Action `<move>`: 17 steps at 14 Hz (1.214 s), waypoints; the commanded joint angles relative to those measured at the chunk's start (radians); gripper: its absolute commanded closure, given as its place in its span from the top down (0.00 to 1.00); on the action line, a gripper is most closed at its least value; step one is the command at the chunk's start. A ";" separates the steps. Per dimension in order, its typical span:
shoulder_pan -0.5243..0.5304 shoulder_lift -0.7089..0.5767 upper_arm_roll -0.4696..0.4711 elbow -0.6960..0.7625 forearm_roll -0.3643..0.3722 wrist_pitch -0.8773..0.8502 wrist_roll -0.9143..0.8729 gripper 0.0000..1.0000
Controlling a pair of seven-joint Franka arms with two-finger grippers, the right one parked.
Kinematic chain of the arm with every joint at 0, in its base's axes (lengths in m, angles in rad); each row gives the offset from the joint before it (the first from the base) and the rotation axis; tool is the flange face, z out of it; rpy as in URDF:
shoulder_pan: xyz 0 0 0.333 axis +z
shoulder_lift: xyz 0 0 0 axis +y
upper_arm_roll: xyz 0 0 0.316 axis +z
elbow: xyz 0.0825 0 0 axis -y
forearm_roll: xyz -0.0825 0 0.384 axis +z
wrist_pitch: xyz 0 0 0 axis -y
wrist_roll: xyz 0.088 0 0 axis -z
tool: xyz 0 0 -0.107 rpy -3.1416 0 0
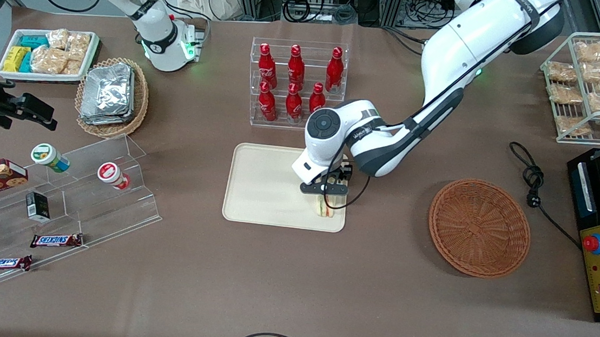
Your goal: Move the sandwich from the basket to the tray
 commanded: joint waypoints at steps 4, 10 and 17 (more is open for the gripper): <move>-0.009 -0.081 0.000 0.019 0.003 -0.019 -0.148 1.00; 0.071 -0.239 -0.004 0.014 -0.124 -0.120 -0.074 1.00; 0.327 -0.469 -0.004 0.016 -0.352 -0.307 0.332 1.00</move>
